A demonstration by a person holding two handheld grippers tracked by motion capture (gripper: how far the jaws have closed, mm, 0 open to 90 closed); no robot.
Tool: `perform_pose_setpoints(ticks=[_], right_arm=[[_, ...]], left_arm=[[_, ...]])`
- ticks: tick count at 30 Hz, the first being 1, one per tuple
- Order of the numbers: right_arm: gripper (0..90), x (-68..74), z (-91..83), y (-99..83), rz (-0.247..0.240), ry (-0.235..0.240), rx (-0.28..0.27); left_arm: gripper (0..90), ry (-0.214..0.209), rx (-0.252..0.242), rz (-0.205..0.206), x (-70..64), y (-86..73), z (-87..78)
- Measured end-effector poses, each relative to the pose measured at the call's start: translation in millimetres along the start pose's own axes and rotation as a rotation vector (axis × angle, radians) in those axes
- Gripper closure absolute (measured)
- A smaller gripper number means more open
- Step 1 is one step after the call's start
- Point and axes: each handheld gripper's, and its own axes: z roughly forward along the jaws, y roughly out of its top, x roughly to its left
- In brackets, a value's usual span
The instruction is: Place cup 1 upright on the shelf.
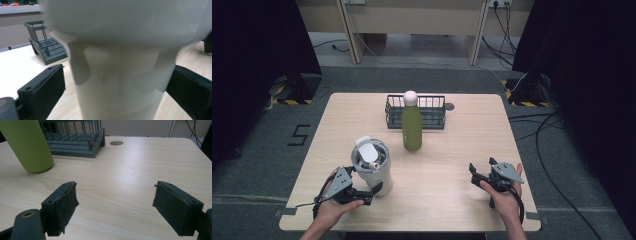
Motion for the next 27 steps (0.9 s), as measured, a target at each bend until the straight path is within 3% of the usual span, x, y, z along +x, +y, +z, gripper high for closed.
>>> perform_pose_setpoints(ticks=[11, 27], right_arm=[[18.5, -0.5, 0.2, -0.5, -0.003, -0.002, 0.005], [18.4, -0.4, 1.9, -2.4, -0.007, -0.009, 0.016]], left_arm=[[8.7, 0.009, -0.019, 0.013, -3.3, 2.4, 13.5], [10.1, 0.006, -0.028, 0.003, -3.2, 2.0, 16.0]])
